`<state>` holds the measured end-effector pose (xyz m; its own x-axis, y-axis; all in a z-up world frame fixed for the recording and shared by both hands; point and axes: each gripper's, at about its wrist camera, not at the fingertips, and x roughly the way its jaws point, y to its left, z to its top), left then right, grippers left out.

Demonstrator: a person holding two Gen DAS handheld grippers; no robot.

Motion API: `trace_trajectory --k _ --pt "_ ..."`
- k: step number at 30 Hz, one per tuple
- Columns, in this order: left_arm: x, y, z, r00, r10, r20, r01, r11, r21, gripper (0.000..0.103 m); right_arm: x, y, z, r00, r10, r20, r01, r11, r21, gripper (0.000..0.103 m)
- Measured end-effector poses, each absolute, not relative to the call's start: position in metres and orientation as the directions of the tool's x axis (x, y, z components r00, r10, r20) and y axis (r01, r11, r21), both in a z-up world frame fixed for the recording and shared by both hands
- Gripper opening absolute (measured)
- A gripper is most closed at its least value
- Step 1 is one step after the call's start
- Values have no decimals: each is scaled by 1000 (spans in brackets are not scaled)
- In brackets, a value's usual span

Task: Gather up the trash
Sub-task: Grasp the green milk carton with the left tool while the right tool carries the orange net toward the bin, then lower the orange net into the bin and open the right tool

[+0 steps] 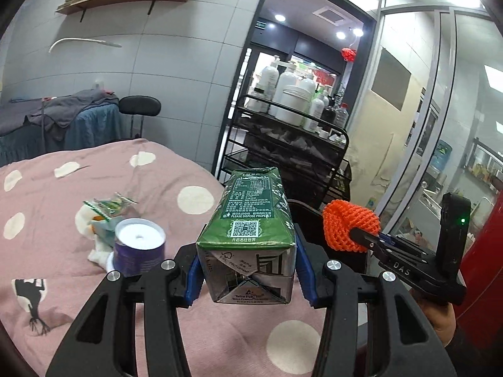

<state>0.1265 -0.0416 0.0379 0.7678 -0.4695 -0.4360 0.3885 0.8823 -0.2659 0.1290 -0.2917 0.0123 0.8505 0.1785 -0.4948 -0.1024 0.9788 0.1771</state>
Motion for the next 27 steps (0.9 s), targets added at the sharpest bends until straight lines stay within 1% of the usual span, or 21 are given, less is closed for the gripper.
trace_trajectory --k 8,19,20,21,22,23,24,25,27 --pt "144 -84 28 691 -553 -464 471 833 -292 49 150 -344 -22 812 69 -580 46 982 182 24" --pt "161 -122 11 627 -584 -516 517 807 -286 49 191 -383 -70 726 39 -686 144 968 207 25" --pt "162 -124 10 620 -586 -521 519 805 -288 49 194 -384 -75 717 37 -697 149 967 205 26" --pt "163 -126 8 615 -588 -525 521 803 -290 49 197 -385 -79 710 34 -704 158 966 205 33" --pt "164 -128 7 609 -590 -530 522 801 -293 49 198 -387 -82 710 33 -704 163 964 211 45" --pt "165 -129 5 604 -593 -533 523 799 -296 49 198 -387 -83 712 34 -701 167 962 216 52" --pt "167 -131 4 596 -597 -537 526 796 -300 49 197 -388 -84 716 30 -698 173 960 219 64" --pt "168 -133 3 592 -599 -540 527 794 -303 49 195 -388 -84 721 22 -693 182 958 220 67" --pt "172 -138 2 581 -602 -547 531 790 -306 49 190 -388 -83 733 24 -679 179 957 227 67"
